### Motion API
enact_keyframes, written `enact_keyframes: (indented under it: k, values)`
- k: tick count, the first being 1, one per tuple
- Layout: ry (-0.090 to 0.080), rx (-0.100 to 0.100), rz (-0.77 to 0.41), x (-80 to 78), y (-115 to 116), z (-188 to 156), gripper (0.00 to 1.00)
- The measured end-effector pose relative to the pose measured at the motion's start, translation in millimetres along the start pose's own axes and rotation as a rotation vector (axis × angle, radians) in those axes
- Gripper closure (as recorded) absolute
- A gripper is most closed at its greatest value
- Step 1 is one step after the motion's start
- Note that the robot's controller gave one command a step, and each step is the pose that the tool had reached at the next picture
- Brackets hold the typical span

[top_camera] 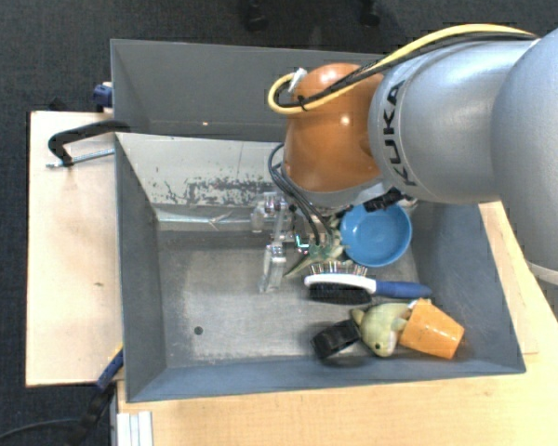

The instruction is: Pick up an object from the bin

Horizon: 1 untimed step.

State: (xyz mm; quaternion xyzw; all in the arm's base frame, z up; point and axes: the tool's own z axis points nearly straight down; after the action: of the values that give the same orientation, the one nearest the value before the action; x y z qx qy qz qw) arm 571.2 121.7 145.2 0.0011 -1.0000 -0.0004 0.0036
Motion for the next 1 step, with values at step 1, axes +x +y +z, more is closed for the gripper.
enact_keyframes:
  k: [1]
  values:
    - [-0.002, 0.004, -0.06, -20.8, -75.6, 78.8, 0.0]
